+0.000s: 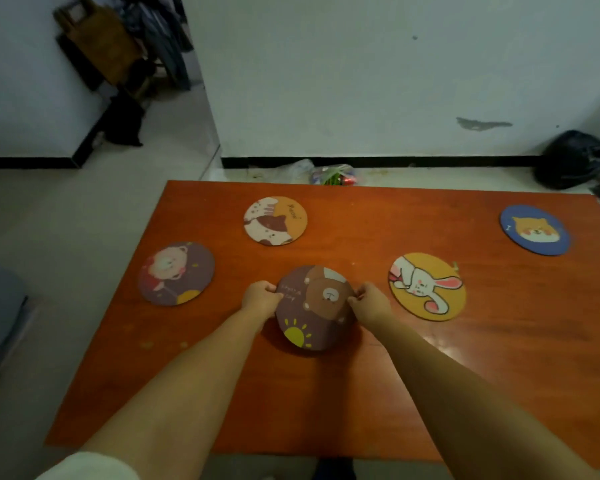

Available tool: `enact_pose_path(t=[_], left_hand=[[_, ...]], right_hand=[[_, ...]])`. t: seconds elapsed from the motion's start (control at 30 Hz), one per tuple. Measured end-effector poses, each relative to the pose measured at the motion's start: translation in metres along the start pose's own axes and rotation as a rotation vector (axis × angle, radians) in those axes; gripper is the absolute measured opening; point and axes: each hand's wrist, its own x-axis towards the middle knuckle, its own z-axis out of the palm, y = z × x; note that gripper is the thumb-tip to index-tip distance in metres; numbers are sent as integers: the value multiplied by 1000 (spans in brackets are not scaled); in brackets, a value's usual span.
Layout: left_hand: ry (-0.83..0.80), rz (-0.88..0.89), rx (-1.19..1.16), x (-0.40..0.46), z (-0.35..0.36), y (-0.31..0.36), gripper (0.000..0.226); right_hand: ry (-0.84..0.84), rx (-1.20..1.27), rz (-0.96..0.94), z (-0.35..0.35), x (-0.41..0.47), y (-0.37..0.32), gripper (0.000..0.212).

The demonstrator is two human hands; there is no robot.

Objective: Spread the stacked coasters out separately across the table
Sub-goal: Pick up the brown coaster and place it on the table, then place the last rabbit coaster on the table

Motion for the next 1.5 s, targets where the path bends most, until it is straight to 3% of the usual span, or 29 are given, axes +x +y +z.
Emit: enact_pose_path(t=[0.1,0.23,0.37,0.47,0.57,0.67,0.77,0.87,1.17,1.43,1.5], left_hand=[[-9,-41,-6,-13,-33,-34,28],[-8,-68,30,-22,-62,-79,8],[15,-66,143,-20,-70,-107,24],[15,-32,270,-19,-66,-114,15],[3,31,466,-17,-60,-109,11],[25,43,560,-13,-57,-99,48],[19,60,614,-8,-54,-85,54],[-19,114,618,-4,-36,-61,42],[-136,209,446,7,89,51,25],[3,94,370,22,203,119,32],[25,52,330,26,218,129,24]], right_hand=[[-40,-5,-14,37,-31,-7,12],[-82,-3,-21,81,-62,-11,15],[-105,-76,-17,107,-75,-10,33],[-88,-107,-23,116,-76,-5,15],[-81,-190,-57,117,-74,-3,11],[-82,-283,-99,114,-71,-3,27],[-51,-258,-89,95,-63,3,32],[27,-193,-55,58,-48,17,30],[215,-68,88,-93,32,86,31],[178,-81,115,-174,104,148,20],[150,-60,123,-180,117,153,21]])
